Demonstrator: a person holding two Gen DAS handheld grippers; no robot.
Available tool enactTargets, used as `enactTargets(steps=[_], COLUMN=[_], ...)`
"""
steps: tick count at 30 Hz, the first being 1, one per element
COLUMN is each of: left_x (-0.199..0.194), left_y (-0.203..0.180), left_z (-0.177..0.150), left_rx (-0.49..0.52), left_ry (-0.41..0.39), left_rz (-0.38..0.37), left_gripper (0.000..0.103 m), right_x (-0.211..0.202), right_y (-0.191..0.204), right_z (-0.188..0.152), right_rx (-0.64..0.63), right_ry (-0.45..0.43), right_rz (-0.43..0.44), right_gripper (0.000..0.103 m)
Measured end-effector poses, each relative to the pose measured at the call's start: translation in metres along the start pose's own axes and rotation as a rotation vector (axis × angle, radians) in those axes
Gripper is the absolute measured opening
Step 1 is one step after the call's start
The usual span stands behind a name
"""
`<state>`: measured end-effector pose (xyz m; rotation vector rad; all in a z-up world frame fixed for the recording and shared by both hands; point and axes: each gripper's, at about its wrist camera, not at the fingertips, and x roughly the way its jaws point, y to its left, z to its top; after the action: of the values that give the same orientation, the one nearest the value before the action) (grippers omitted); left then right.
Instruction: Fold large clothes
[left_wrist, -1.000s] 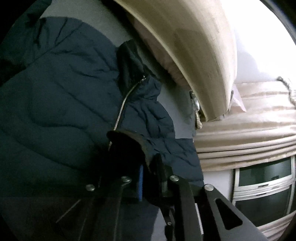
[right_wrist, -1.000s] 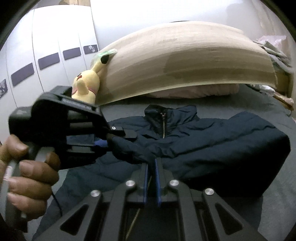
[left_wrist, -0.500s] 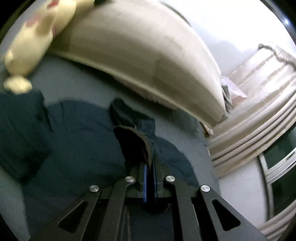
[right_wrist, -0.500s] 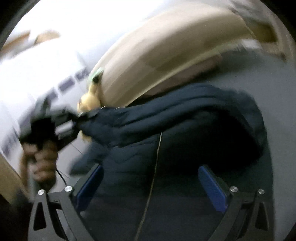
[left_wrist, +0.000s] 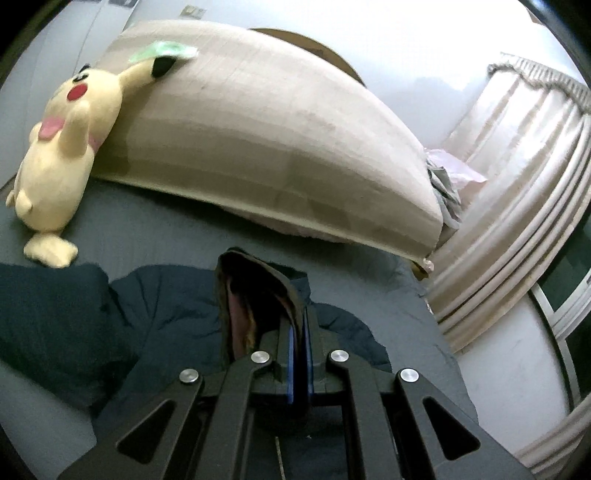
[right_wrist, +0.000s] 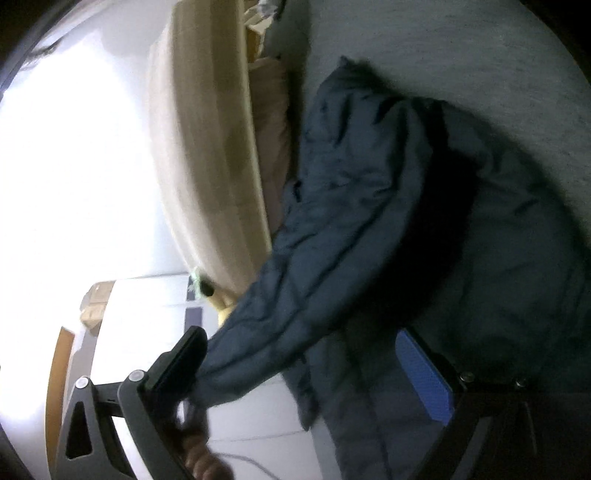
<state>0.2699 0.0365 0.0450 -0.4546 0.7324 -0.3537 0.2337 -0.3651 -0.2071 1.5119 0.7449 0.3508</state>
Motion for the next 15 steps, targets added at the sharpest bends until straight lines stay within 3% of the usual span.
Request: enactTargets(steps=[1, 3, 4, 5, 6, 10, 13, 15], left_x=[-0.003, -0.008, -0.012, -0.017, -0.021, -0.024, 0.002, 0.023], left_y=[-0.003, -0.008, -0.009, -0.010, -0.010, 0.010, 0.045, 0.068], left_z=[0.001, 0.003, 0.004, 0.006, 0.007, 0.000, -0.025, -0.045], left_rx=[0.012, 0.030, 0.041, 0.051, 0.061, 0.056, -0.010, -0.040], left_ry=[-0.007, -0.022, -0.034, -0.048, -0.064, -0.110, -0.043, 0.015], left_rz=[-0.003, -0.003, -0.002, -0.002, 0.004, 0.060, 0.122, 0.189], left_gripper=[0.004, 0.004, 0.004, 0.004, 0.004, 0.004, 0.004, 0.004], right_x=[0.001, 0.006, 0.008, 0.008, 0.011, 0.011, 0.023, 0.026], right_y=[-0.002, -0.003, -0.004, -0.004, 0.000, 0.031, 0.016, -0.005], right_z=[0.005, 0.018, 0.024, 0.028, 0.034, 0.030, 0.024, 0.024], right_rx=[0.012, 0.029, 0.038, 0.042, 0.031, -0.175, -0.197, -0.152], right_ry=[-0.015, -0.048, -0.058, -0.065, -0.070, -0.056, 0.014, 0.039], right_rz=[-0.001, -0.011, -0.027, -0.047, -0.079, -0.133, -0.253, -0.317], right_gripper=[0.103, 0.091, 0.067, 0.028, 0.018, 0.017, 0.018, 0.027])
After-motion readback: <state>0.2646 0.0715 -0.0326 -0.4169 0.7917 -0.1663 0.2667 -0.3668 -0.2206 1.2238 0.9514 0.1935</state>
